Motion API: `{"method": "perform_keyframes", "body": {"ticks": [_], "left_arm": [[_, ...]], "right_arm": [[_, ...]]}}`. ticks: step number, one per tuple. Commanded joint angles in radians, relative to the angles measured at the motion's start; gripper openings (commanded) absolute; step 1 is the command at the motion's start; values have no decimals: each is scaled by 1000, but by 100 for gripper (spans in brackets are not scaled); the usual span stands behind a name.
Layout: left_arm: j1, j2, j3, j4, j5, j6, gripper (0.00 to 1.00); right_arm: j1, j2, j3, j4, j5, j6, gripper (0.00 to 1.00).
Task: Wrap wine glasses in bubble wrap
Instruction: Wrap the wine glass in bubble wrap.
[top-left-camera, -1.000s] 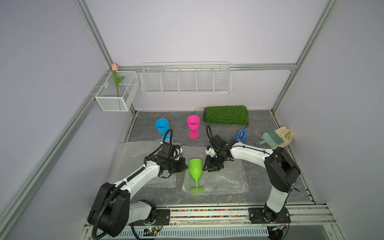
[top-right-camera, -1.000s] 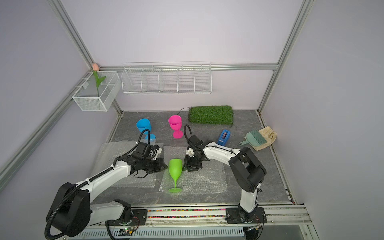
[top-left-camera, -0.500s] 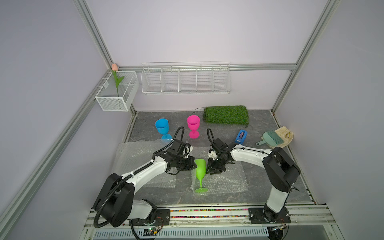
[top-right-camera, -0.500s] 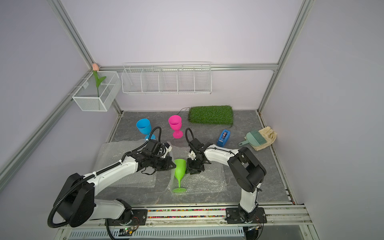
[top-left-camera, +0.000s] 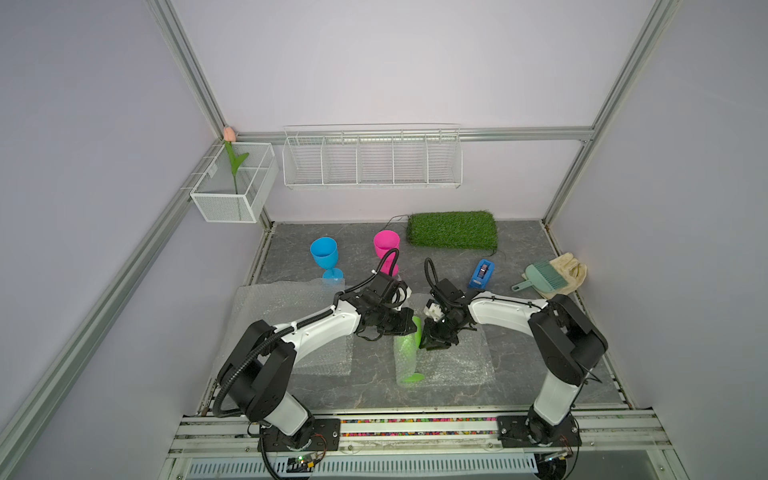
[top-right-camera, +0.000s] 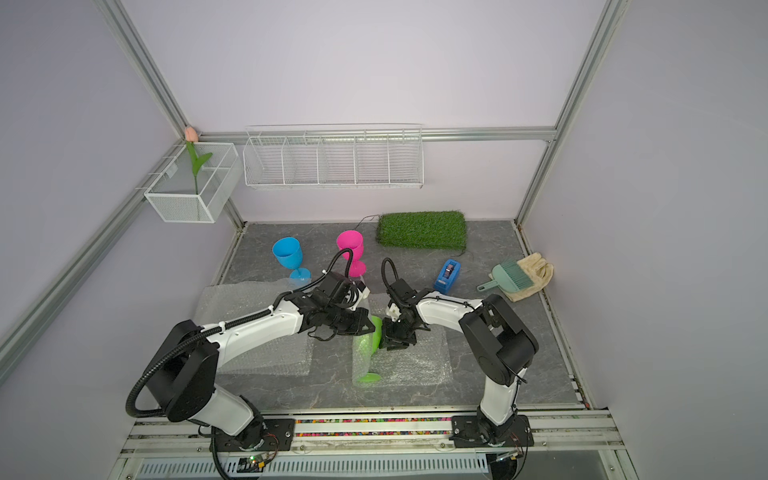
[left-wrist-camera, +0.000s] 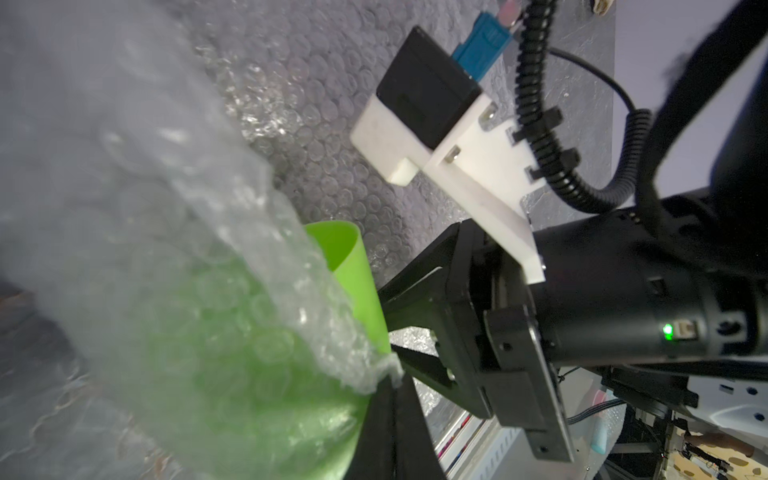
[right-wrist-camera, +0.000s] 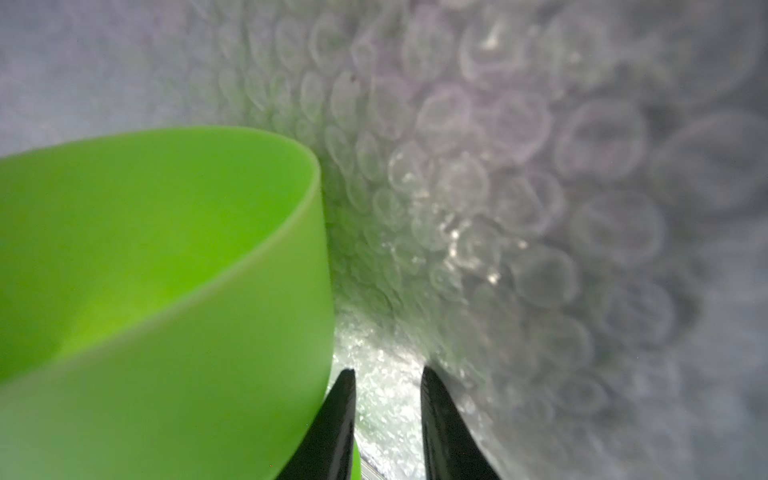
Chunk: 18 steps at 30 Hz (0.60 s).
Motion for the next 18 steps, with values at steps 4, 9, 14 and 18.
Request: {"method": "perform_keyframes", "body": {"ticks": [4,9,14,18], "left_arm": [[-29,67,35,5,14,-11,0],[-34,98,56,-2,34,4,0],[-41,119,72,0,69,17,0],[-50,121,73,0,84,27,0]], "right_arm": [[-79,-124,-82,28,38,3,32],[-125,-233,-109,44,11,10,34],[-141,-298,-130,148,-103,40,38],[-141,-276,-125,184,-148,67,41]]}}
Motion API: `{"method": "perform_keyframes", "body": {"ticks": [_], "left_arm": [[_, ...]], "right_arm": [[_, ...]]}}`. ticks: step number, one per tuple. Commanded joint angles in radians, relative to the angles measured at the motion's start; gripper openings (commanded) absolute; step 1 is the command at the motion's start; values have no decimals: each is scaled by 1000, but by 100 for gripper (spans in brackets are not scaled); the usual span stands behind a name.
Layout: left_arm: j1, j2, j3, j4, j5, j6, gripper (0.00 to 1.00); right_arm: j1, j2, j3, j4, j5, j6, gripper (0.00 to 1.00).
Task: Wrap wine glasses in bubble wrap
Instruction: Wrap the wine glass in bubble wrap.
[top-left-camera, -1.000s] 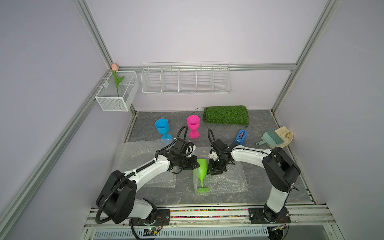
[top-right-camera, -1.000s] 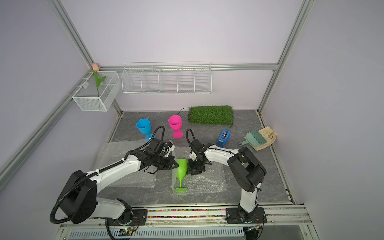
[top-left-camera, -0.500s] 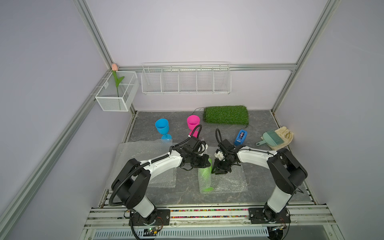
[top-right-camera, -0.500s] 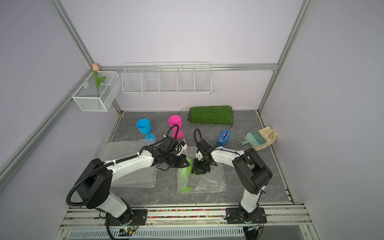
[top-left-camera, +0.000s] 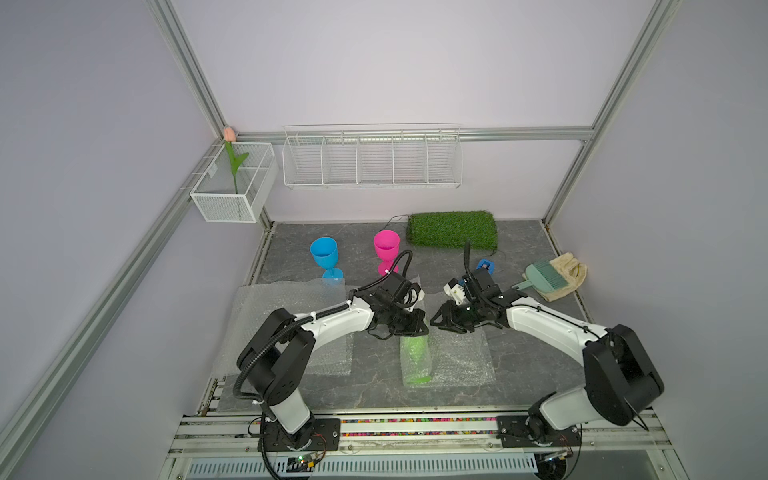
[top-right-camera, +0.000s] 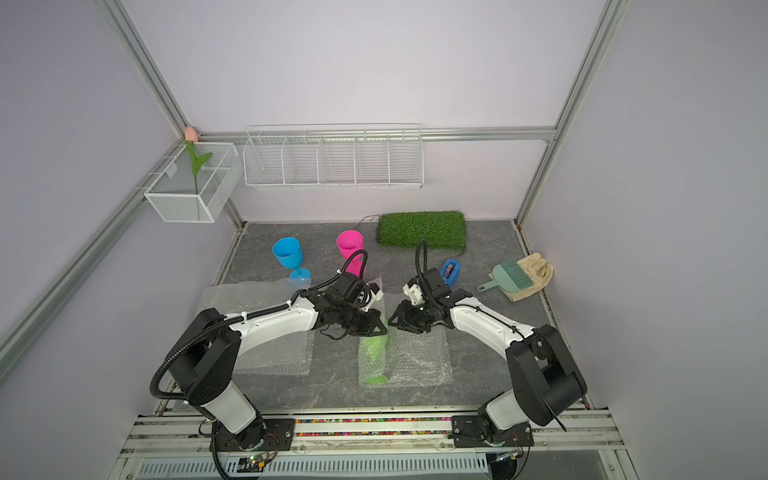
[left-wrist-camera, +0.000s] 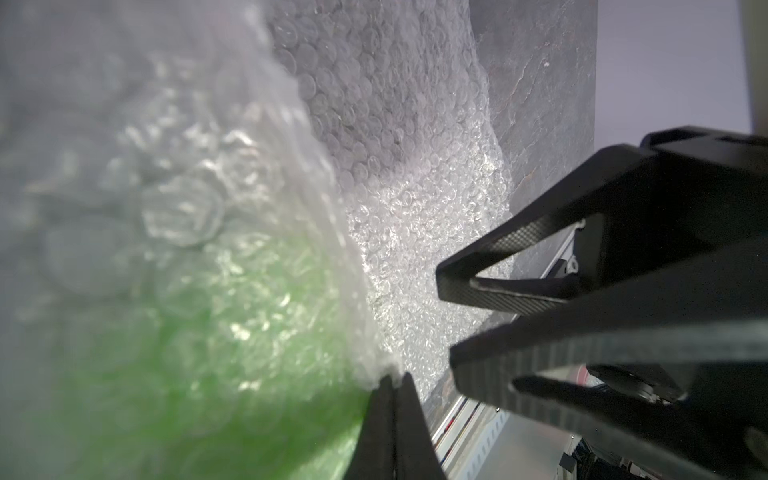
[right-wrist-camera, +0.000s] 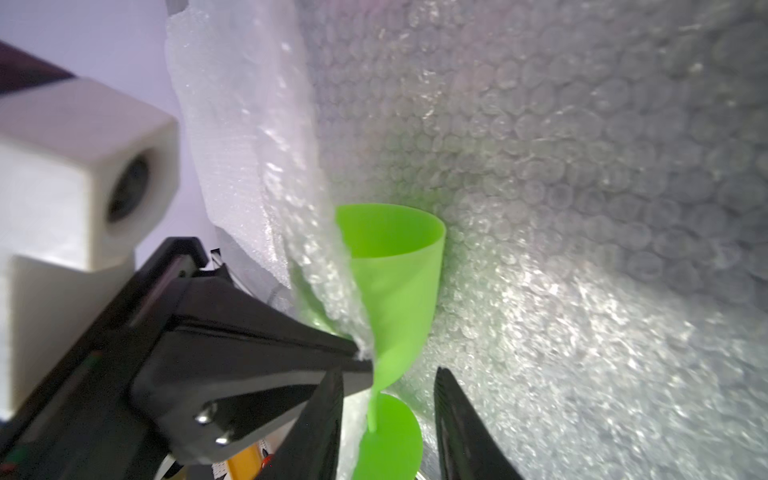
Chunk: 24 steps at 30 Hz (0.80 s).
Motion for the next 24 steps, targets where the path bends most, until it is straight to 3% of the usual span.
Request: {"method": "perform_keyframes", "body": {"ticks": [1,9,22,24], "left_arm": [[-12,17,14,-32,16,22,0],[-21,12,3,-30,41,35,0],[-20,-12,5,-20,34,26,0],[-21,-29,10,-38,11,27,6]], "right_arm": [[-3,22,-12,48,-65,35,41],[-3,100,29,70,-137,43,40],[-4,107,13,24,-102,17,11],[-5,103,13,4,-72,4,8]]}}
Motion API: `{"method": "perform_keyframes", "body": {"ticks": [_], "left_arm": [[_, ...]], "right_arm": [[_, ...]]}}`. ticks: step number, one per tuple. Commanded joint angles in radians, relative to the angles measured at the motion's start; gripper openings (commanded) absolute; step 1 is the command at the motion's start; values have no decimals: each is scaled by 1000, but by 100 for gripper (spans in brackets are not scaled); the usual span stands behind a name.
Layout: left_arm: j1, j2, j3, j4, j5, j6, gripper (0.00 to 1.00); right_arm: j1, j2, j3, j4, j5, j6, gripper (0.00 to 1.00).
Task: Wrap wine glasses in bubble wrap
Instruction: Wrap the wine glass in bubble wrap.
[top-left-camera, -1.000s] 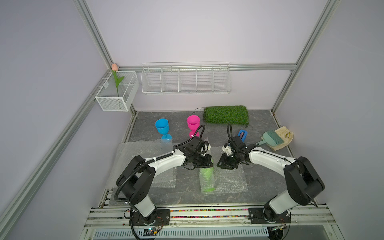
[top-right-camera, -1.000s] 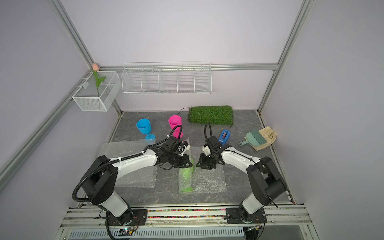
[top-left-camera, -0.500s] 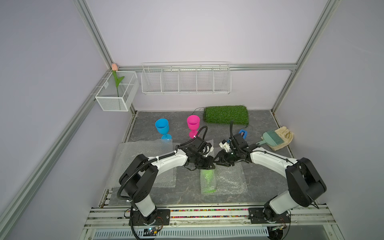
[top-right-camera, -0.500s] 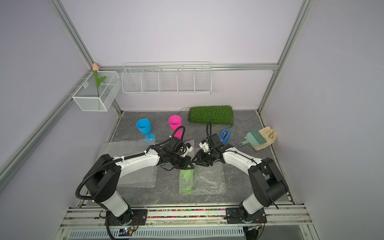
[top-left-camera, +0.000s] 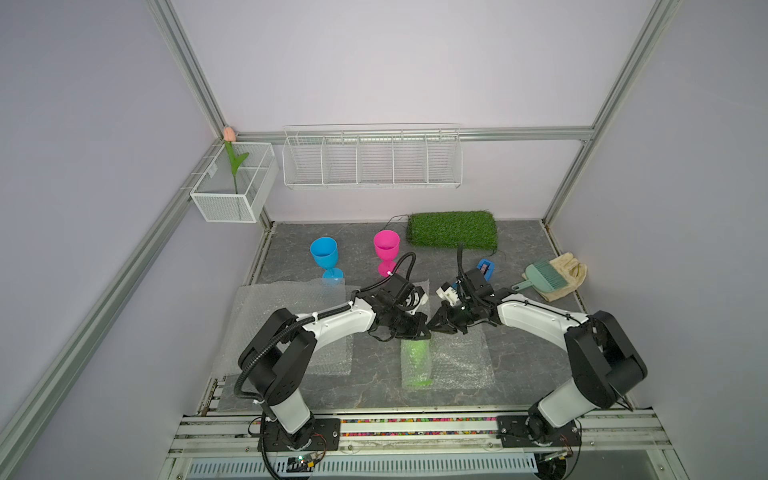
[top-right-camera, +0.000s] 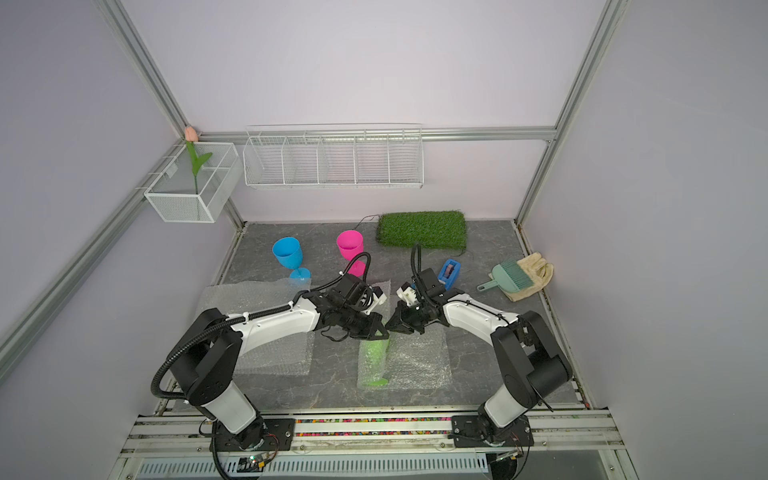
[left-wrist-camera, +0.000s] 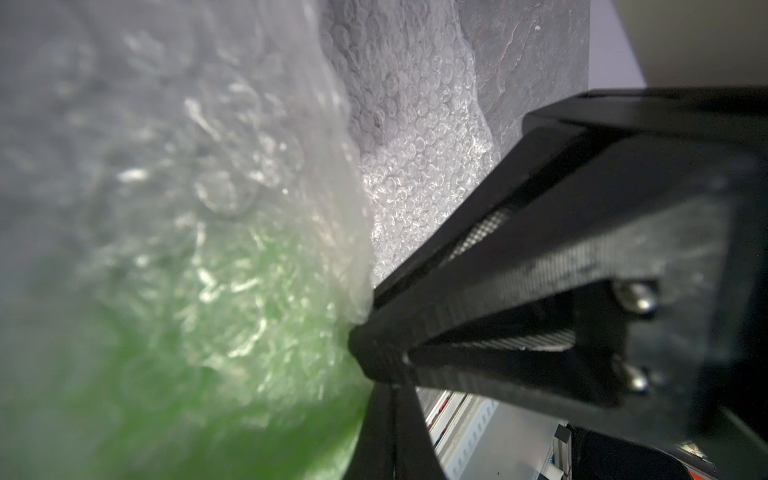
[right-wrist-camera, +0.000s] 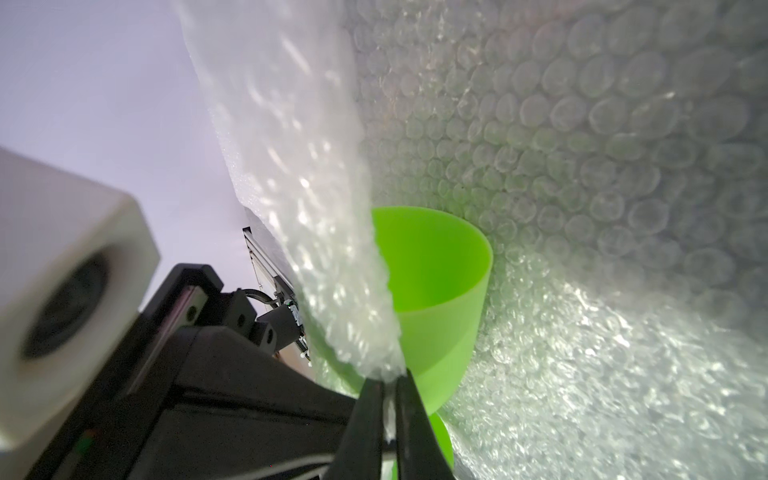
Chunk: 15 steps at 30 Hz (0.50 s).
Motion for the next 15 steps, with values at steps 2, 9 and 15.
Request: {"method": "perform_keyframes", "body": {"ticks": [2,9,15], "left_arm": [[-5,-58,17,-47,-57,10,14],[-3,-143,48,-148,-191,18,48],[-4,-115,80,-263,-342,23,85]], "right_arm": [[-8,-1,0,-53,57,-33,7],[-23,8,-5,-88,98,-69,7],[-36,14,-11,-105,123,-90,7]]}}
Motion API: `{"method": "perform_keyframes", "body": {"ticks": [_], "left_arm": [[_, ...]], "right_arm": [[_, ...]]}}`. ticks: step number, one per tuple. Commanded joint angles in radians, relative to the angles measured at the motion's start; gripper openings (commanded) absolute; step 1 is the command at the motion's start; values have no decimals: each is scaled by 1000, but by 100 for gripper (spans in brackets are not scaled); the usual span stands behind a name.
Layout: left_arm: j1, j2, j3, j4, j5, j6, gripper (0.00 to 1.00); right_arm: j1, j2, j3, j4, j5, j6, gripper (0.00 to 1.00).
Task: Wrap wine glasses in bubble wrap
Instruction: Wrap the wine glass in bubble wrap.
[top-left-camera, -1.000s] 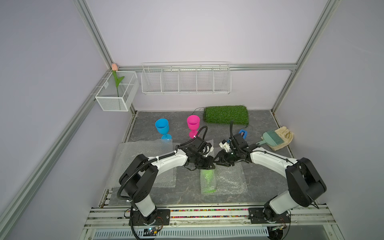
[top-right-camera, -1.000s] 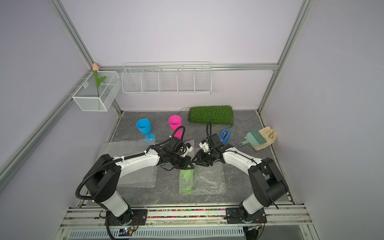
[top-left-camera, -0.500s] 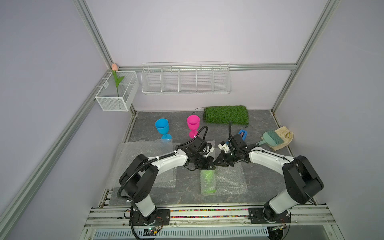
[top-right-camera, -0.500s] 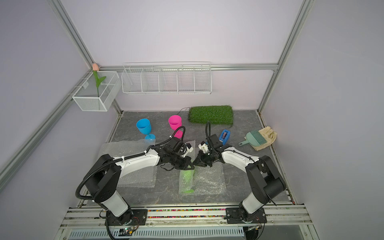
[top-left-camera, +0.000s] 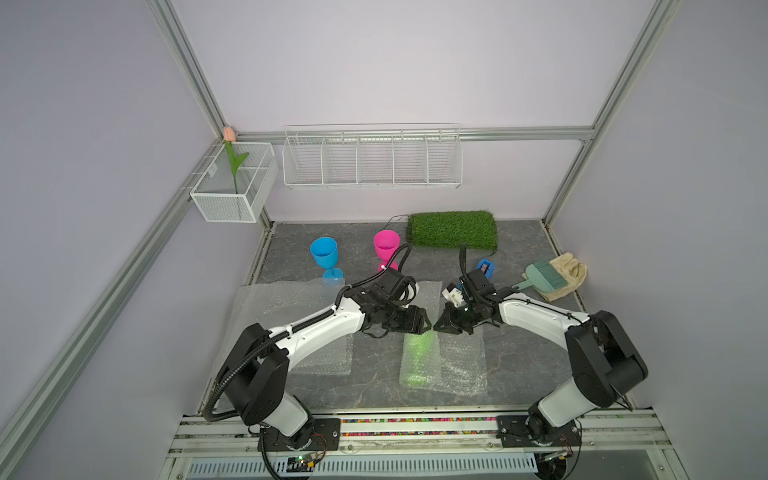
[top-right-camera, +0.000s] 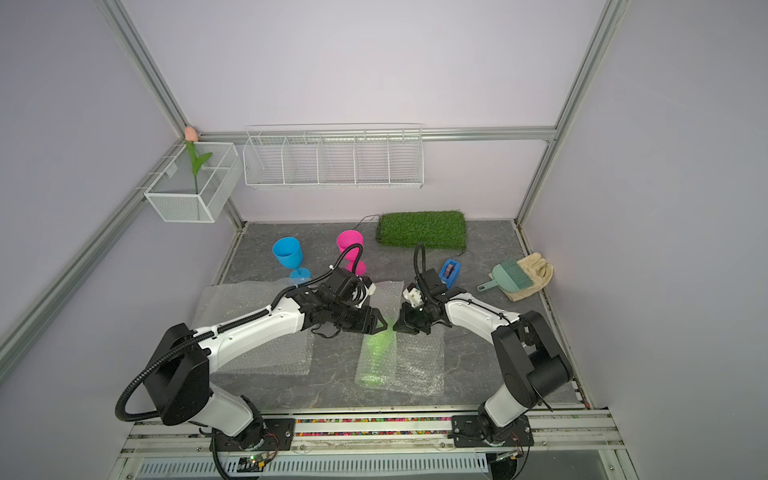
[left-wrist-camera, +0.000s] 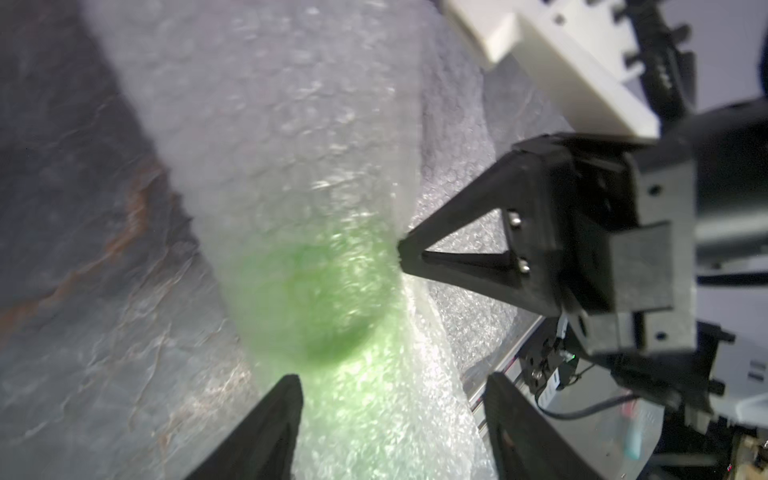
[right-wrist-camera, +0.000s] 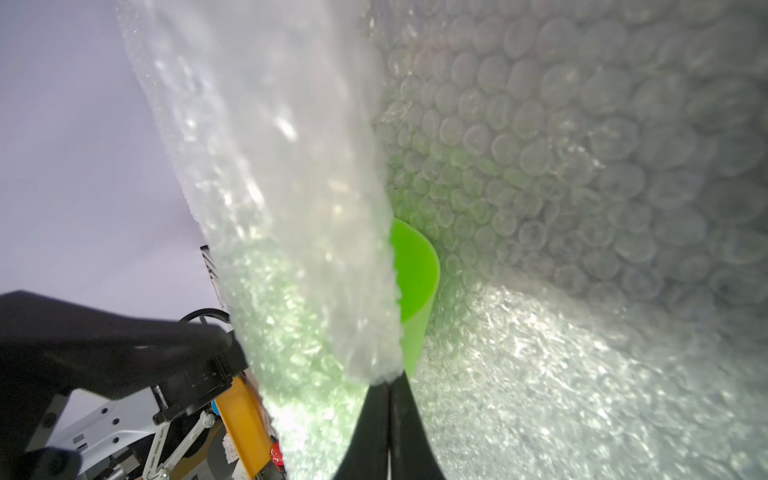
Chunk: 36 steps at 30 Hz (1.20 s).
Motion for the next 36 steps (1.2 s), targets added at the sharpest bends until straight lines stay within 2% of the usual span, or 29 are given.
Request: {"method": "perform_keyframes", "body": {"ticks": [1,13,22,36], "left_arm": [[0,32,35,-93,-95,2,89],[-30,181,117,-85,-94,-34,99],[-73,270,185,-78,-70,-44,100],[-99,287,265,-151,-89,-44,100]], "right_arm": [[-10,14,-10,-33,32,-34,7],[-32,14,-62,-37,50,-54,7],[-62,6,-94,-38,58,-75,7],[-86,23,-118,-19,77,-95,7]]}}
